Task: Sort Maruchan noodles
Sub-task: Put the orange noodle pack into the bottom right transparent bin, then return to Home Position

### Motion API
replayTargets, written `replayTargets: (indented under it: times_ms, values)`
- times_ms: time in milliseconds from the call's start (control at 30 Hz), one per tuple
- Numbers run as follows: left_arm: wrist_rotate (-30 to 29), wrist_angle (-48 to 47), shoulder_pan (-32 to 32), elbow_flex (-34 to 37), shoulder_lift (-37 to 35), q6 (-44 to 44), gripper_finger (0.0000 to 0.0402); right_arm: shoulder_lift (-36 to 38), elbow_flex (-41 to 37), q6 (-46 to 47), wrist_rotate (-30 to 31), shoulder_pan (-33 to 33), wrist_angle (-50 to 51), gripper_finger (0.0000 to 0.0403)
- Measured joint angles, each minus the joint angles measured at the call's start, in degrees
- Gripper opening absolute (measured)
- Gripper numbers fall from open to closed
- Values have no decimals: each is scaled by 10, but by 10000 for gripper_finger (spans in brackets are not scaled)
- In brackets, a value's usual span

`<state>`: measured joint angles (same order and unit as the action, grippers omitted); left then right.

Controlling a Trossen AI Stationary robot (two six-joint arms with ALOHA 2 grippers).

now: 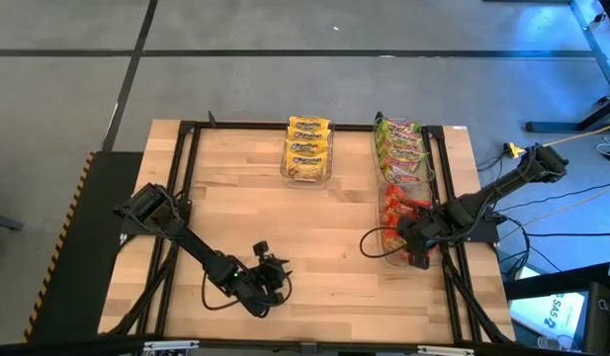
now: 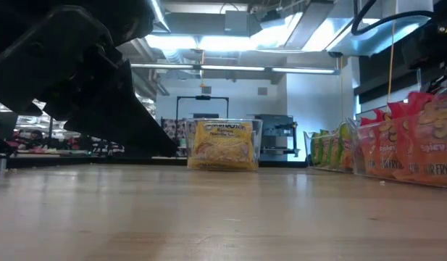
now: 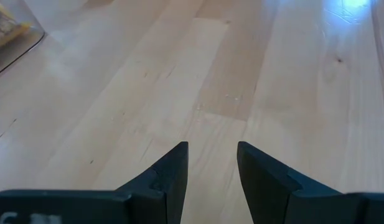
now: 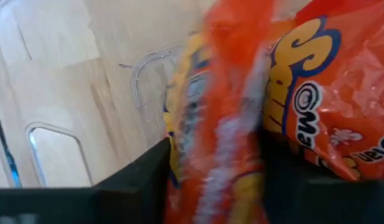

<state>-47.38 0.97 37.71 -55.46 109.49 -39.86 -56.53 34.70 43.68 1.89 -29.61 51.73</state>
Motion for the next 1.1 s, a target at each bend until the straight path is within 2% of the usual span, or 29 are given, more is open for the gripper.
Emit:
replayTargets:
  times_ms: [167, 267, 367, 433, 567, 667, 733, 833, 900, 1000, 1100]
  values:
    - [1, 0, 0, 0, 0, 0, 133, 0, 6, 0, -37, 0, 9, 234]
    - [2, -1, 0, 0, -3, 9, 133, 0, 37, 0, -56, 0, 34, 247]
    - [7, -4, -1, 0, -27, 24, 133, 0, 85, 0, -47, 0, 85, 249]
    - [14, -13, -3, 0, -51, 42, 133, 0, 120, -4, -17, 0, 106, 247]
    - [23, -45, -8, 0, -101, 92, 133, 0, 162, -40, 85, 0, 93, 245]
    - [54, -53, -30, -1, -135, 143, 132, 0, 162, -86, 178, 4, 32, 244]
    - [94, -52, -54, -1, -153, 185, 127, 0, 150, -134, 204, 16, -23, 244]
    - [172, -43, -91, 15, -180, 252, 108, 0, 123, -211, 163, 52, -109, 242]
    - [232, 6, -116, 43, -194, 305, 89, 0, 109, -249, 119, 84, -153, 232]
    - [298, 65, -157, 108, -241, 328, 57, 2, 93, -302, 53, 135, -201, 198]
    - [315, 130, -199, 190, -311, 330, 25, 6, 84, -354, -8, 192, -237, 152]
